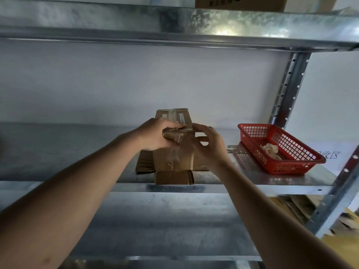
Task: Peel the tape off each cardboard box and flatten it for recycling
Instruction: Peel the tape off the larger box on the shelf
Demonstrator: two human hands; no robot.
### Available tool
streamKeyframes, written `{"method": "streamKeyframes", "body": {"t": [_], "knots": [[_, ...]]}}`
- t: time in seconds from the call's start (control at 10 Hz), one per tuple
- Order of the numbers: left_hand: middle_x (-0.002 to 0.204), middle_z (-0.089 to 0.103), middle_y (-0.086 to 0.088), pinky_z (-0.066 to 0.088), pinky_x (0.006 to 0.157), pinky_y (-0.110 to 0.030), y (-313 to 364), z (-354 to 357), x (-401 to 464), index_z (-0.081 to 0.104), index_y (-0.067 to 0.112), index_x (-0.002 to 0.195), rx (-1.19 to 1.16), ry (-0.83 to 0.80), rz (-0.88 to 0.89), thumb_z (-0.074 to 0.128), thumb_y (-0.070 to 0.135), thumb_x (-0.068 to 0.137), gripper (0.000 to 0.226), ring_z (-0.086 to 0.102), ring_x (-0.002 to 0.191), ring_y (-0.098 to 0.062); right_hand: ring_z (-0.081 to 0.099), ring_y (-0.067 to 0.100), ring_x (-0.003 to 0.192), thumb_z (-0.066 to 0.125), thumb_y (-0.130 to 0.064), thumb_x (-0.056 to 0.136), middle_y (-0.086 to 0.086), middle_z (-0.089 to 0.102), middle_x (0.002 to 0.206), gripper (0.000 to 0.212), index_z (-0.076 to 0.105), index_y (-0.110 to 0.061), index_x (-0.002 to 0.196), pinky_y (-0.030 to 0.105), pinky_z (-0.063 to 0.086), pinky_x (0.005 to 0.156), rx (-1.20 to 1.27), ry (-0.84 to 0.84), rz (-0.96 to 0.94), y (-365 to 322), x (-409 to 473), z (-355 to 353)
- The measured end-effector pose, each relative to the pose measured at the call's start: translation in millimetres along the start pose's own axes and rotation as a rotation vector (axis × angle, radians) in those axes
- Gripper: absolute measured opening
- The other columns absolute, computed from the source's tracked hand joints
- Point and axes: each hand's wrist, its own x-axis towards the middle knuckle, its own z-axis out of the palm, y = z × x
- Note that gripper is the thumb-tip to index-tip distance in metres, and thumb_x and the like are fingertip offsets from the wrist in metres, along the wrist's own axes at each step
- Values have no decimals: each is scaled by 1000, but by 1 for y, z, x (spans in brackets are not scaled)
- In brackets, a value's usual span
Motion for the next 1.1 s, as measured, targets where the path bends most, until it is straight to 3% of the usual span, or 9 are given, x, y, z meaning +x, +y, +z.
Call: {"method": "streamKeyframes", "body": {"t": [0.2,0.4,0.5,0.6,0.7,0.8,0.9,1.0,1.1], "knots": [[154,48,17,36,103,-27,-8,-13,-2,52,52,144,13,-48,21,85,53,78,74,46,138,-14,75,11,85,84,-12,85,0,79,103,29,81,-18,113,31,61,84,-273,-37,-220,-14,12,-20],[156,45,20,37,110,-33,-3,-16,-4,49,55,145,40,-99,12,84,55,79,75,42,142,-13,74,6,82,86,-5,80,-5,80,91,22,83,-17,99,31,61,84,-136,-10,-123,-14,14,-20],[154,44,22,38,107,-37,2,-19,-5,46,66,139,20,-149,-30,79,74,69,78,40,139,-11,73,5,78,86,-4,79,-7,80,87,21,84,-19,94,33,62,81,-78,4,-87,-13,16,-20],[147,40,28,33,116,-45,4,-19,-7,43,81,123,-50,-209,-30,60,98,59,68,36,141,-11,75,9,81,84,-1,82,-7,80,84,27,83,-27,89,36,63,83,-5,-31,-49,-12,17,-21],[131,37,38,30,118,-47,3,-16,-6,44,85,114,-82,-232,-15,52,92,73,42,35,140,-9,77,20,81,78,2,88,3,80,83,24,82,-21,92,44,64,85,193,-77,61,-11,18,-22],[132,37,36,31,118,-46,3,-14,-5,43,84,112,-70,-218,-22,50,82,79,33,36,140,-10,73,22,77,73,6,90,12,78,87,27,78,-20,95,47,63,89,292,-89,144,-10,18,-19],[138,37,29,36,111,-40,5,-14,-5,37,91,108,-2,-212,-6,47,83,80,31,39,137,-11,64,23,76,65,8,94,20,71,87,31,73,-21,100,44,57,82,244,-83,159,-13,20,-14],[131,42,24,41,94,-30,6,-14,-2,36,91,115,59,-184,26,45,79,86,32,47,120,-5,59,23,75,60,1,98,25,69,93,22,67,-14,112,39,50,72,145,-106,100,-20,21,-14],[96,56,14,39,68,-29,12,-7,2,62,52,116,104,-129,218,47,52,105,18,55,84,-3,61,20,76,61,0,97,14,69,90,19,64,-14,110,40,52,70,128,-145,26,-32,20,-14]]}}
